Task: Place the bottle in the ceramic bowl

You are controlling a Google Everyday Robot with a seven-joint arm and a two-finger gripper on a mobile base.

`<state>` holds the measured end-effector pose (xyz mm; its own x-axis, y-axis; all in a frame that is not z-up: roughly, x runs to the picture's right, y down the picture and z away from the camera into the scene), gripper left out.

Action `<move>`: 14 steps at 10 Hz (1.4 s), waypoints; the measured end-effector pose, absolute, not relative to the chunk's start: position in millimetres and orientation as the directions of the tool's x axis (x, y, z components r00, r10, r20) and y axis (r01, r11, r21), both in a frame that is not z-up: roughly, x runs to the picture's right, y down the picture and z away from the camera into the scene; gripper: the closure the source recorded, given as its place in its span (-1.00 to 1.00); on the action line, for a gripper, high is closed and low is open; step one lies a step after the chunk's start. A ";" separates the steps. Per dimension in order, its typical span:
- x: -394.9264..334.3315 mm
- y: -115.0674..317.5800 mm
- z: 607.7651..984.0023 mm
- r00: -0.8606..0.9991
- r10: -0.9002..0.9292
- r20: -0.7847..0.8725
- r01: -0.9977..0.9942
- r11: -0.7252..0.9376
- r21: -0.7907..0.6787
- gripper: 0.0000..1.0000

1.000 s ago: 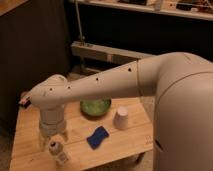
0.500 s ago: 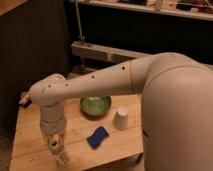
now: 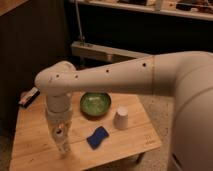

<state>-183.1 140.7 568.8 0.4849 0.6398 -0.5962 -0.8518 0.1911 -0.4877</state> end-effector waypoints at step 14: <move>-24.3 -135.6 698.9 0.105 0.827 -0.553 -0.992 0.048 -0.116 1.00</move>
<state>-24.3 -135.6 698.9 0.1049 0.8266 -0.5529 -0.9921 0.0482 -0.1161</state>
